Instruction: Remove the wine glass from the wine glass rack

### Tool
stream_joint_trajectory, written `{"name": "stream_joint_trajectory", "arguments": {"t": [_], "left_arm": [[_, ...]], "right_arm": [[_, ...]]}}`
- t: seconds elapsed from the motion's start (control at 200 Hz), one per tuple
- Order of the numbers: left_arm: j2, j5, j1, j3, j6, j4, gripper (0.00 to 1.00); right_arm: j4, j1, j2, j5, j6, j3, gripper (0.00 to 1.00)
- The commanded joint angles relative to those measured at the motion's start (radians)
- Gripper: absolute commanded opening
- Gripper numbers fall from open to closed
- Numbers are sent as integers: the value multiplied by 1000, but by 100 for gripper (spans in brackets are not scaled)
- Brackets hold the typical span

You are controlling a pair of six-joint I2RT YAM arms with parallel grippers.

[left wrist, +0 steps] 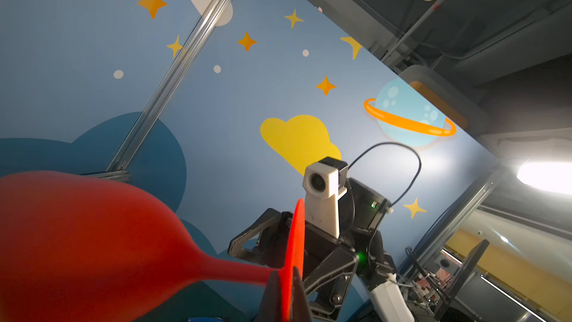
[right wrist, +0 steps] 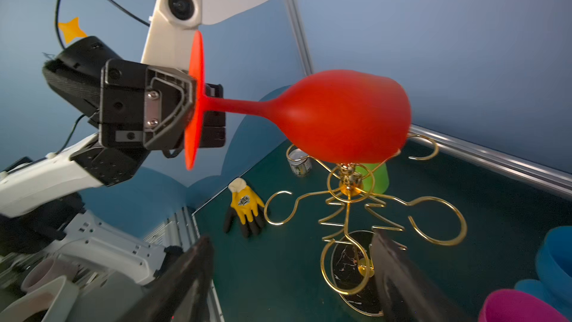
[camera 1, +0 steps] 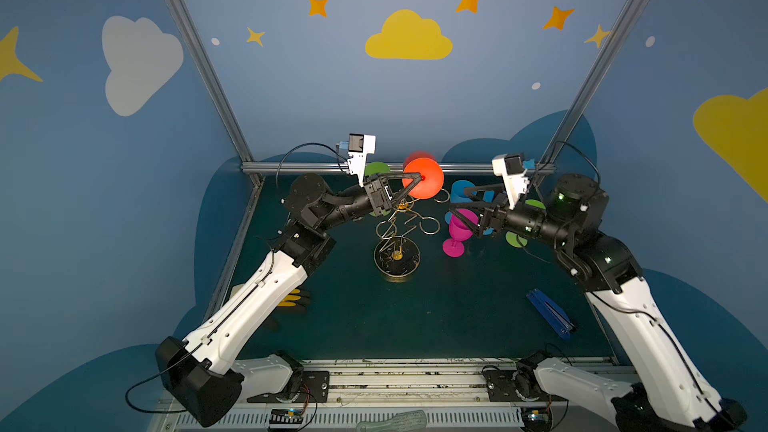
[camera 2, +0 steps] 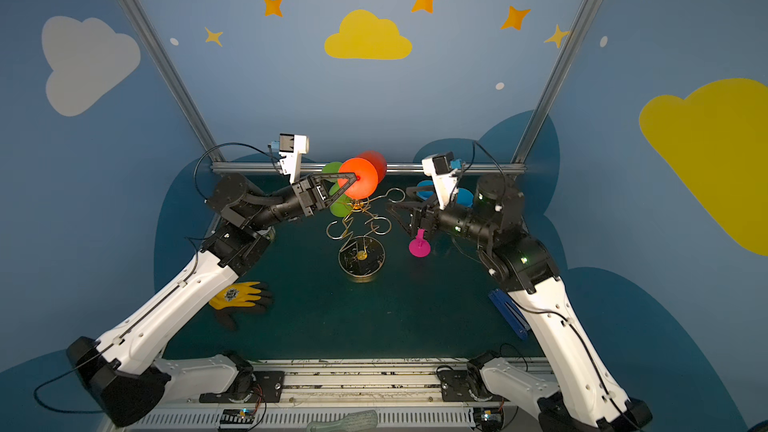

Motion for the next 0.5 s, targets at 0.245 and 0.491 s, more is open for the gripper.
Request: {"name": "stream_joint_trajectory", "arguments": {"t": [0.245,0.491], "left_arm": [[21,35,18,81,-234,-46,3],[25,59,19,96,-271,-91,3]], "right_arm": [[580,-11,-37,61,-312,-297,92],[615,-8,48,-36,-374,-231,92]]}}
